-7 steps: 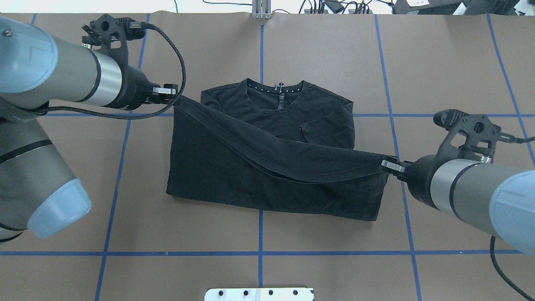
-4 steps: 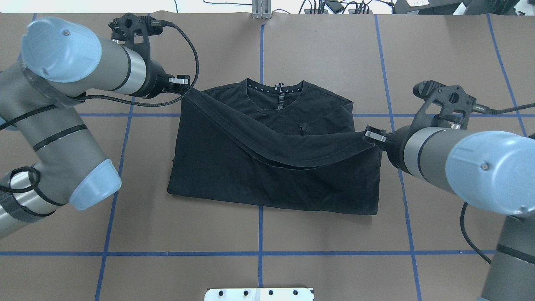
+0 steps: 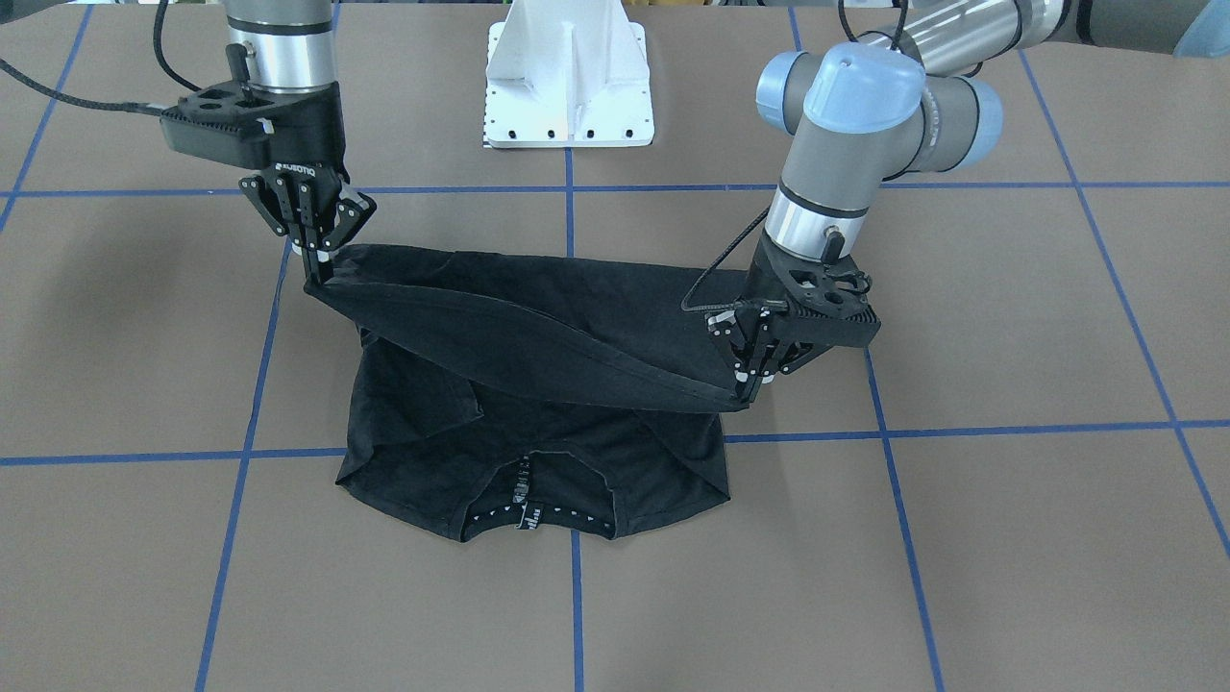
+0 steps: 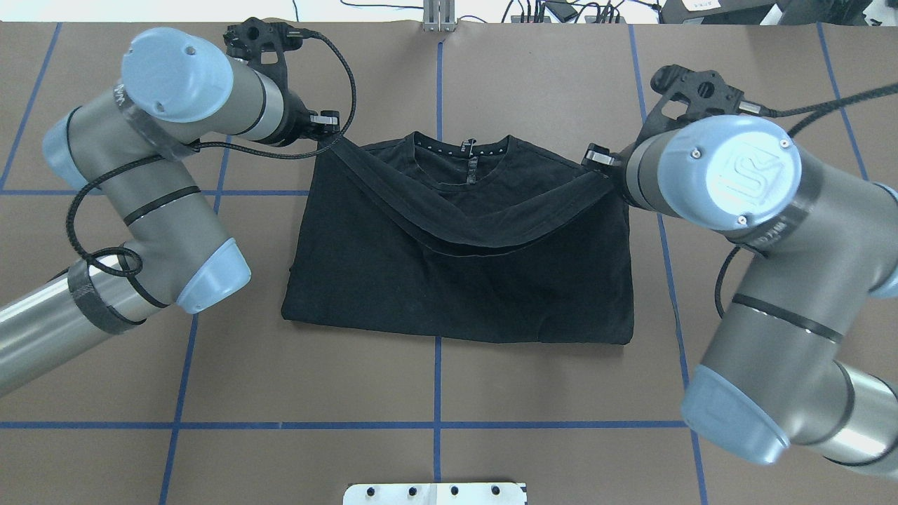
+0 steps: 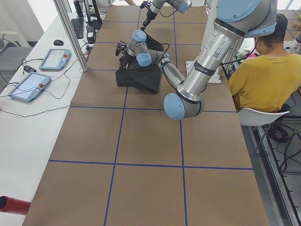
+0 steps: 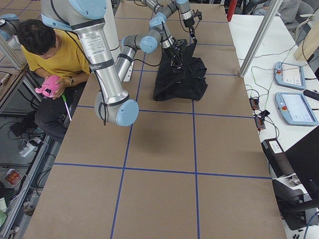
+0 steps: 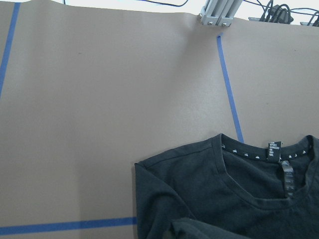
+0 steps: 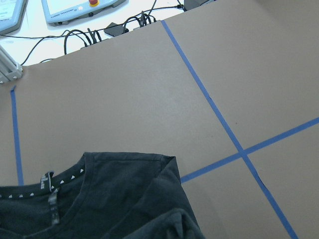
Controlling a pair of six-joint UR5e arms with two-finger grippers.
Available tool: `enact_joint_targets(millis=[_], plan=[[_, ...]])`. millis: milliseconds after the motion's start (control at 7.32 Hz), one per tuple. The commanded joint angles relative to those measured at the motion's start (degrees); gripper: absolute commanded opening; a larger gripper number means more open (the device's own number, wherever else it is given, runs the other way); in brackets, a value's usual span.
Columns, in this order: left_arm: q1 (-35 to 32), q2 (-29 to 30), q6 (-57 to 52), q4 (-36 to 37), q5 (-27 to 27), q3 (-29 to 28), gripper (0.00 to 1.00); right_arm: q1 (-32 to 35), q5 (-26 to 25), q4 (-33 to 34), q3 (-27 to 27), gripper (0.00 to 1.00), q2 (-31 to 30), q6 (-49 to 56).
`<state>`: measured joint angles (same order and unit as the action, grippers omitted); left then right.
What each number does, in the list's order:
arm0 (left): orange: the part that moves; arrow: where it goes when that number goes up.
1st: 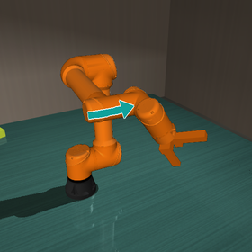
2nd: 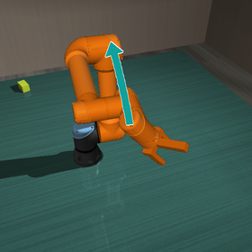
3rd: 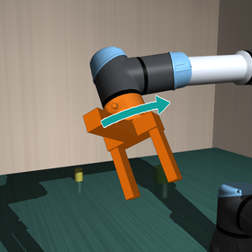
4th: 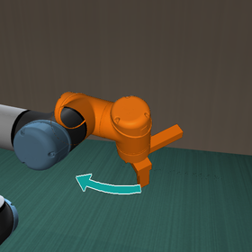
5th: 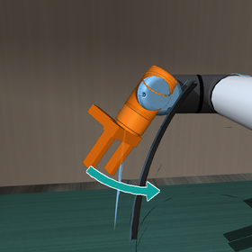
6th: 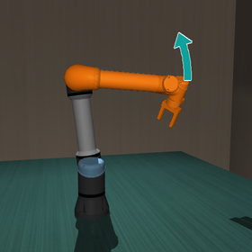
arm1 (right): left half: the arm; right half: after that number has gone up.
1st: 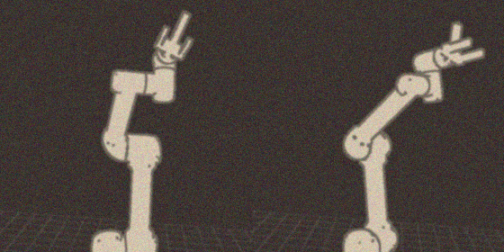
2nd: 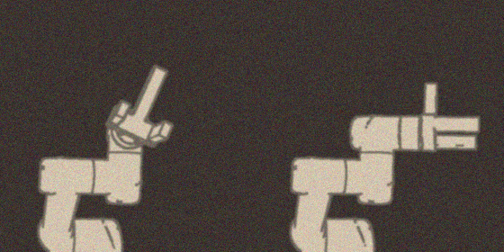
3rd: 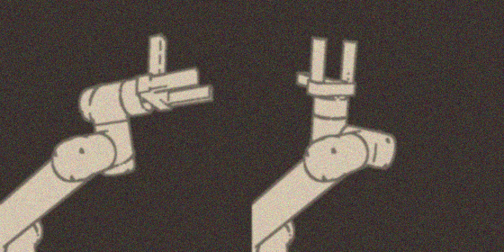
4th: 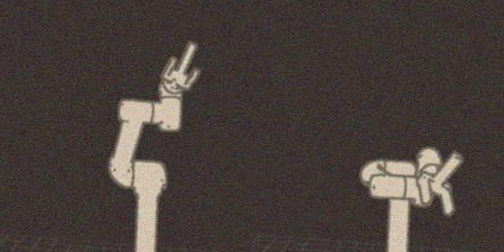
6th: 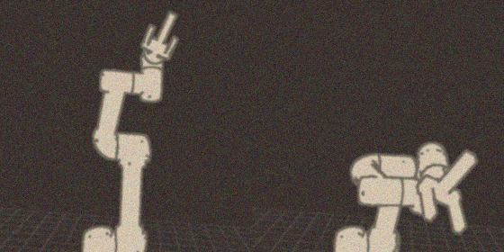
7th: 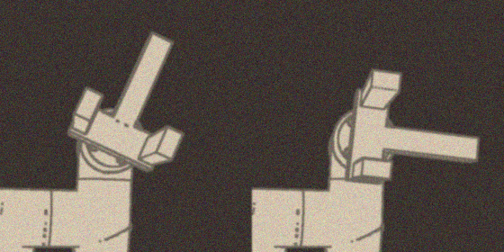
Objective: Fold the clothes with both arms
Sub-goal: 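Carry the hem with both grippers over the shirt to the collar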
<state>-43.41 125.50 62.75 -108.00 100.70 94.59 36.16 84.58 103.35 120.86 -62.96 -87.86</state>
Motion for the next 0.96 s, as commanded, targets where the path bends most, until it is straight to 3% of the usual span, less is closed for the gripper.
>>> enact_joint_targets(millis=[0,547,820], plan=[[-0.2,1.9,0.0,-3.9,-0.8,-6.0,0.0,4.0,2.1,-0.3,-9.3,0.0,6.3,1.8],[-1.1,3.0,-2.1,-8.5,-2.1,-13.8,0.0,7.0,3.0,-13.1,-23.0,0.0,7.5,4.4],[-1.1,7.8,-3.4,-8.6,-4.1,-22.2,0.0,7.3,3.0,-17.6,-28.6,0.0,7.5,5.3]])
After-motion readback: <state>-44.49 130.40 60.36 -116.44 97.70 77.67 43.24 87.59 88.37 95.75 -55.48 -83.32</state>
